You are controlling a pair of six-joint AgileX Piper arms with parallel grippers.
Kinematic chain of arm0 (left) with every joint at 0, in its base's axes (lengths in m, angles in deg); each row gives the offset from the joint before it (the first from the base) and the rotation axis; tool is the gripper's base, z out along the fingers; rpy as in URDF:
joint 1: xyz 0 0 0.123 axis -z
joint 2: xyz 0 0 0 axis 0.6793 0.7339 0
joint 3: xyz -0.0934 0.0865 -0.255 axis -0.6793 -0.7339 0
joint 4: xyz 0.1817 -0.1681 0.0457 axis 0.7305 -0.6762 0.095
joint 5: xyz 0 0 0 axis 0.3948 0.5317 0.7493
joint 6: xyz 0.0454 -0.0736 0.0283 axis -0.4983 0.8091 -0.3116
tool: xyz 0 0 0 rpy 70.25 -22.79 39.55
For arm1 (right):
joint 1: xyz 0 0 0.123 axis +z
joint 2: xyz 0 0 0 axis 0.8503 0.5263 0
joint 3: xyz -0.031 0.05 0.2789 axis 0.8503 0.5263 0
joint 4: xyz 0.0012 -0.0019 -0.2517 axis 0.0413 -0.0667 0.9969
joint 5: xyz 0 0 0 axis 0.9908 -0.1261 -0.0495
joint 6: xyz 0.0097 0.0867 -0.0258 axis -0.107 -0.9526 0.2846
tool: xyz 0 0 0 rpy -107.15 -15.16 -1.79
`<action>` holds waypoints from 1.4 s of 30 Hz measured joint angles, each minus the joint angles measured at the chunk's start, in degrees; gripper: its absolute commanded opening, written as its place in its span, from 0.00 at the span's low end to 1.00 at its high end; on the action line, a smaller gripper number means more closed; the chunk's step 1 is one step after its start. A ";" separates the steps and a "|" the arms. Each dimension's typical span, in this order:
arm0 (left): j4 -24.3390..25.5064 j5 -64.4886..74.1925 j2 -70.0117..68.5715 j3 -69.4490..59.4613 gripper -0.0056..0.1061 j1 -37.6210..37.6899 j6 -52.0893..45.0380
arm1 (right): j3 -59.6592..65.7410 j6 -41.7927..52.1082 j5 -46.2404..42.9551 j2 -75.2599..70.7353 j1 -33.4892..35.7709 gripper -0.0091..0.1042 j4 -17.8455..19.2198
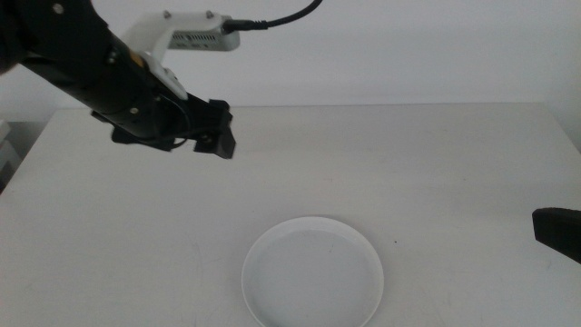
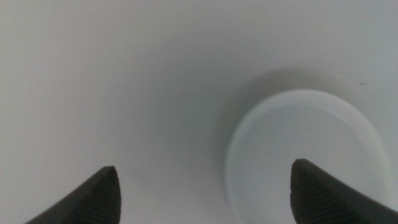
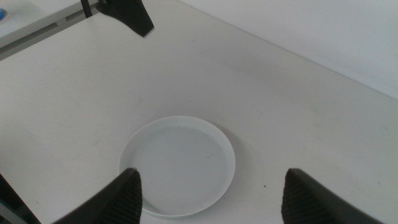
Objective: Stack the three bowls on top of each other.
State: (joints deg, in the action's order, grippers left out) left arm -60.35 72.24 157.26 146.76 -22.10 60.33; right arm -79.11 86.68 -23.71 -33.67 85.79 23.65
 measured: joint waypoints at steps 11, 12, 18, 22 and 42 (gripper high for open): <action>5.76 1.37 -1.14 2.69 0.99 0.00 0.94 | 0.00 0.00 0.00 0.00 0.00 0.59 0.00; 5.82 1.80 -1.19 3.62 0.99 0.00 0.99 | 0.00 0.00 0.00 0.00 0.00 0.59 0.00; 7.18 3.36 -3.85 5.95 0.99 0.00 3.28 | 0.00 0.00 0.00 0.00 0.00 0.59 0.00; 10.85 5.07 -7.50 6.10 0.99 0.00 5.07 | 0.00 -1.98 -0.47 0.00 0.00 0.59 -0.12; 13.98 4.08 -8.62 10.74 0.99 -4.95 6.09 | -18.29 -19.67 -3.74 26.20 -4.37 0.59 7.00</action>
State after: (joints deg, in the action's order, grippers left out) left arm -46.37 76.32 148.64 157.50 -27.05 66.42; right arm -97.40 67.01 -27.45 -7.47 81.42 30.65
